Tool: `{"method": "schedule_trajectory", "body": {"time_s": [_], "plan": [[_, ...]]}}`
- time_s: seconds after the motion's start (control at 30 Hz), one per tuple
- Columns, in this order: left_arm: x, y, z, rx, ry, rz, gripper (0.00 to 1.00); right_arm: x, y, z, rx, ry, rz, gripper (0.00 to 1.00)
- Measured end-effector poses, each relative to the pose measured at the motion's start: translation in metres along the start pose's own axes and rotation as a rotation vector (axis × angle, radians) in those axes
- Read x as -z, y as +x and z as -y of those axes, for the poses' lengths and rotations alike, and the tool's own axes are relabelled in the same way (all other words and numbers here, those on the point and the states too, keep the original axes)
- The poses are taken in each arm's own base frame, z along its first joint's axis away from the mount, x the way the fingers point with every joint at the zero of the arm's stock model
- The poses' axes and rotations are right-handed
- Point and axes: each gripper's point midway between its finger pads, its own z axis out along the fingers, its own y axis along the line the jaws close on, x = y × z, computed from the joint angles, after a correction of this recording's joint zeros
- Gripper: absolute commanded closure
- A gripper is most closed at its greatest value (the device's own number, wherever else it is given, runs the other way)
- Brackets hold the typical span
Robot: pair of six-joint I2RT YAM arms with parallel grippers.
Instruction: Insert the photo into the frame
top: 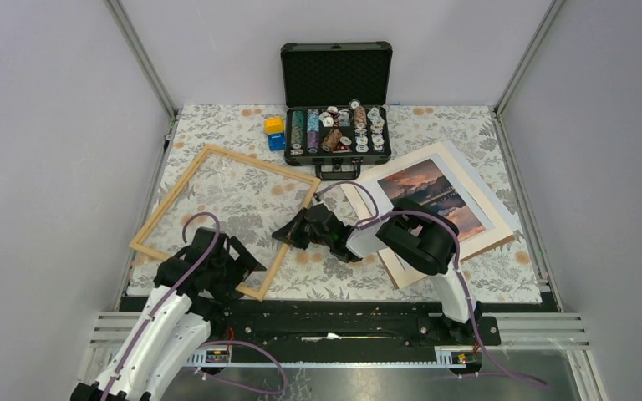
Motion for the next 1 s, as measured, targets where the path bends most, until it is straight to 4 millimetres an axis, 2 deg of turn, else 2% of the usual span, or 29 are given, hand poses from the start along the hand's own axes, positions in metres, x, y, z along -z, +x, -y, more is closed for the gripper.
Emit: {"method": "schedule_trajectory", "body": {"time_s": [0.33,0.5,0.57,0.63,0.7,0.77,0.87,1.0], "plan": [[0.002,0.003,0.002,-0.011,0.018,-0.015,0.02,0.000,0.000,0.000,0.017,-0.004,-0.002,0.92],[0.006,0.008,0.010,0.073,0.050,-0.039,0.01,0.001,0.000,-0.003,0.015,-0.015,-0.020,0.92],[0.017,0.011,0.018,0.145,0.063,-0.061,0.01,0.000,0.000,0.001,0.017,-0.007,-0.024,0.92],[0.037,0.009,0.027,0.190,0.066,-0.054,0.01,-0.003,0.000,0.009,0.020,0.007,-0.027,0.92],[0.055,0.003,0.038,0.229,0.070,-0.032,0.01,-0.006,0.001,0.015,0.020,0.019,-0.033,0.92],[0.065,-0.003,0.046,0.256,0.051,-0.017,0.01,-0.007,0.001,0.013,0.027,0.012,-0.039,0.90],[0.063,-0.013,0.050,0.261,-0.044,-0.002,0.01,-0.008,0.001,0.011,0.037,0.005,-0.039,0.75],[0.068,-0.045,0.064,0.176,-0.120,0.100,0.01,-0.007,0.001,0.007,0.054,-0.014,-0.050,0.67]]}}
